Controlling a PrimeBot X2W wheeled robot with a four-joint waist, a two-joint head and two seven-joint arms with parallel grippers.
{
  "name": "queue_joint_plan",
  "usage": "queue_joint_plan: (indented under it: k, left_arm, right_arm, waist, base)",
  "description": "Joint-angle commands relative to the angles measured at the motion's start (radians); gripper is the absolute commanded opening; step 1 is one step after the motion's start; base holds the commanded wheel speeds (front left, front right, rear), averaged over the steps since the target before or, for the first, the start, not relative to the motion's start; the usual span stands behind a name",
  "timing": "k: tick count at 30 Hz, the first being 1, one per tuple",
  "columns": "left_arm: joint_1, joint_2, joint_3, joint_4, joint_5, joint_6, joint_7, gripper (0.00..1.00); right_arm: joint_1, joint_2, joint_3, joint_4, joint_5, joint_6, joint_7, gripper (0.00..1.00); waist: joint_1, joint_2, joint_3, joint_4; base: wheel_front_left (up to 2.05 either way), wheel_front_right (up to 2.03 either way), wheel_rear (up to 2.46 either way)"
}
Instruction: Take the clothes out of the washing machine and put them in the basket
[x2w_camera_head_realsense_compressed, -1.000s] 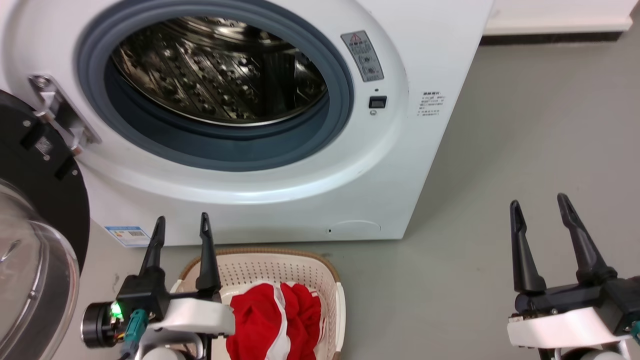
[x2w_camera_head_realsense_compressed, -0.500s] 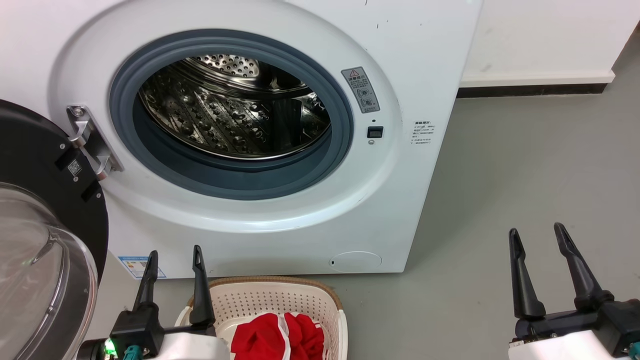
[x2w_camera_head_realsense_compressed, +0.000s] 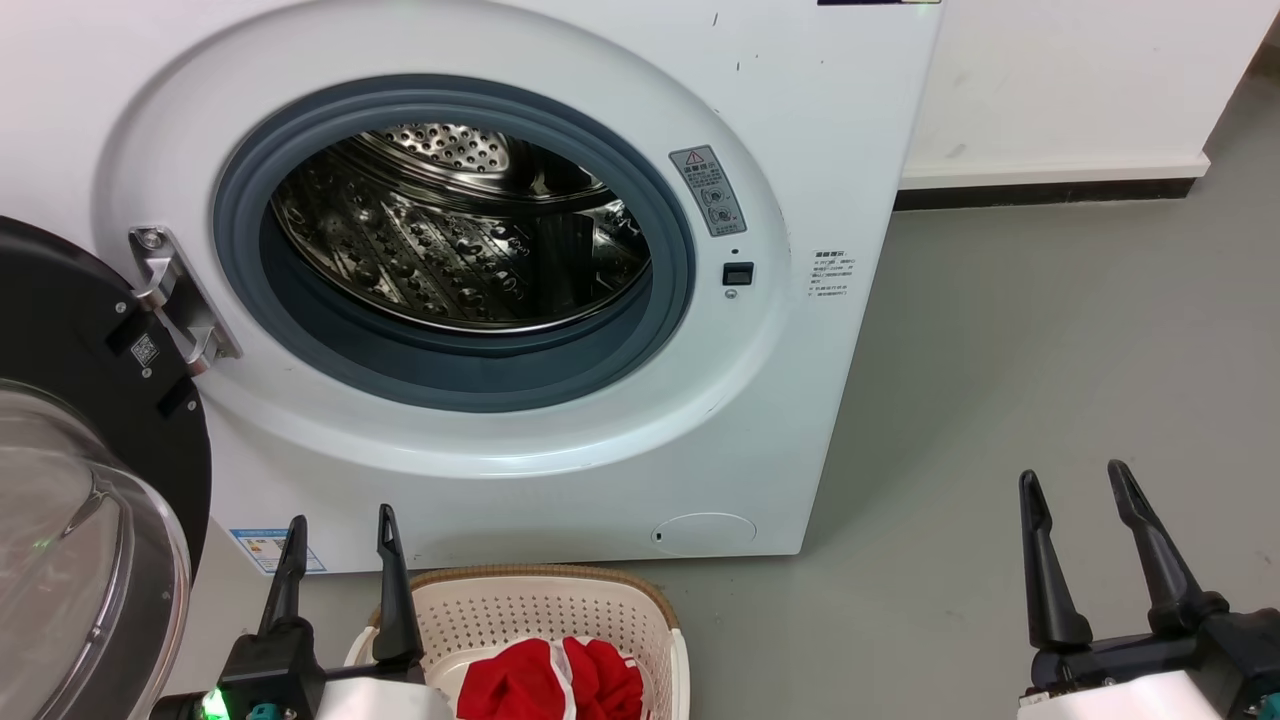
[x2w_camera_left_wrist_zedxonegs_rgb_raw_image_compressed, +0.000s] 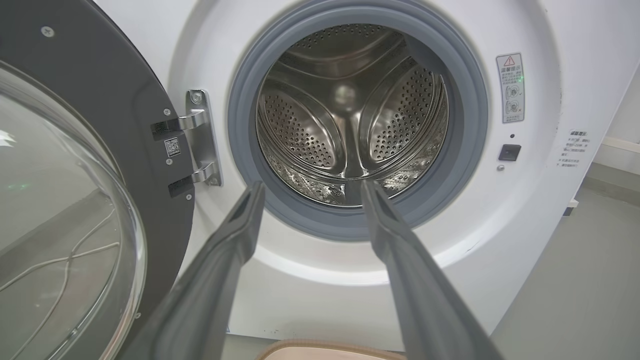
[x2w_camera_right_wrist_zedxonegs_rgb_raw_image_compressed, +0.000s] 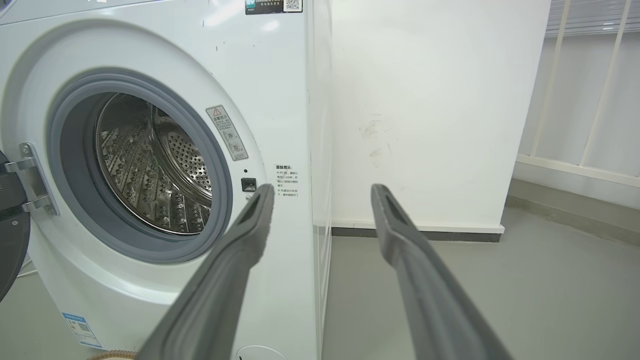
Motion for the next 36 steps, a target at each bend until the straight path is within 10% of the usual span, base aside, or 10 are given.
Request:
queue_joint_plan:
  k: [1, 9, 10, 36]
  left_arm:
    - [0.010, -0.002, 0.001, -0.003, 0.005, 0.002, -0.002, 1.00]
    - [0.008, -0.002, 0.007, 0.006, 0.014, 0.003, -0.002, 1.00]
    - [0.001, 0.000, 0.006, 0.005, 0.010, 0.002, 0.000, 0.00]
    - [-0.054, 0.023, 0.014, 0.093, -0.454, -0.071, 0.083, 0.00]
  right_arm:
    - [0.012, 0.001, 0.001, 0.003, 0.000, -0.001, -0.002, 1.00]
    - [0.011, 0.001, 0.003, 0.005, 0.004, -0.001, -0.002, 1.00]
    - [0.001, 0.000, 0.003, 0.003, 0.003, 0.000, 0.000, 0.00]
    - [-0.065, -0.027, 0.013, 0.122, 0.476, 0.000, 0.079, 0.00]
  waist:
    - [0.0000, -0.0001, -0.001, -0.001]
    - [0.0000, -0.0001, -0.004, -0.006]
    - [0.0000, -0.0001, -0.004, -0.006]
    - [0.0000, -0.0001, -0.002, 0.006]
  base:
    - [0.00, 0.00, 0.00]
    - [0.00, 0.00, 0.00]
    - [0.00, 0.00, 0.00]
    - [0.00, 0.00, 0.00]
